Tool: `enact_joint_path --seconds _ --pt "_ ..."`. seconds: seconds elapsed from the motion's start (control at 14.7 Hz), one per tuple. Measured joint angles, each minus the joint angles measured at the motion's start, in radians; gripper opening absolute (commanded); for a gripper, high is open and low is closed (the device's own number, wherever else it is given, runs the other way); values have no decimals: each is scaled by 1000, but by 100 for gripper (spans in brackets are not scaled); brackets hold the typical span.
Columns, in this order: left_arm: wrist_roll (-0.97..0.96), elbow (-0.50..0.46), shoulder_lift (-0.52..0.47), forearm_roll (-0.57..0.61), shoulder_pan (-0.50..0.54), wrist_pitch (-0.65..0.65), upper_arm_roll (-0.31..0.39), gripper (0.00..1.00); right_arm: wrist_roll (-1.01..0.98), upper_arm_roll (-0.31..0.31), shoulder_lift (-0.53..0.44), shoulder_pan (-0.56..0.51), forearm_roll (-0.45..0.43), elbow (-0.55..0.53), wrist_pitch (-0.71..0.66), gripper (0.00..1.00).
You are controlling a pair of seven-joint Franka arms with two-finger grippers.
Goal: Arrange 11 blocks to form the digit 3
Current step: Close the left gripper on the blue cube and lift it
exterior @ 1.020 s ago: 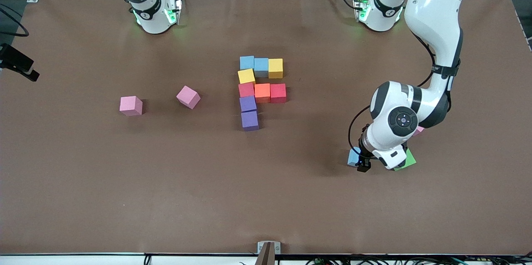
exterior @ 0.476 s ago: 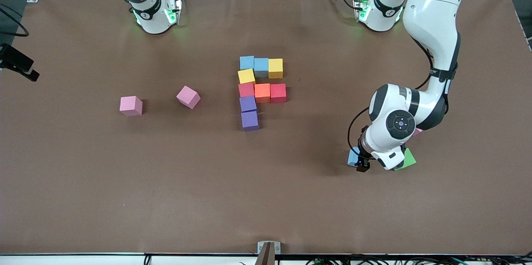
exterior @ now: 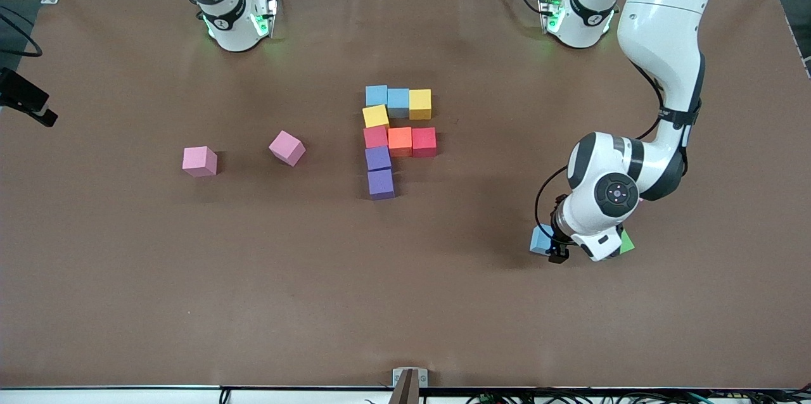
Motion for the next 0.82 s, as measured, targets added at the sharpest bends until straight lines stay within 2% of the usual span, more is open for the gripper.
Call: enact_joint_path --seconds 0.34,0.48,0.68,0.82 --pt "59 21 29 0 1 1 0 99 0 0 0 0 0 0 2 100" --pt "70 26 37 0 7 1 1 84 0 0 0 0 0 0 5 100" --pt "96 27 56 0 20 16 1 47 0 0 0 0 0 0 9 100" --pt "98 30 60 0 19 25 0 31 0 0 0 0 0 0 10 100"
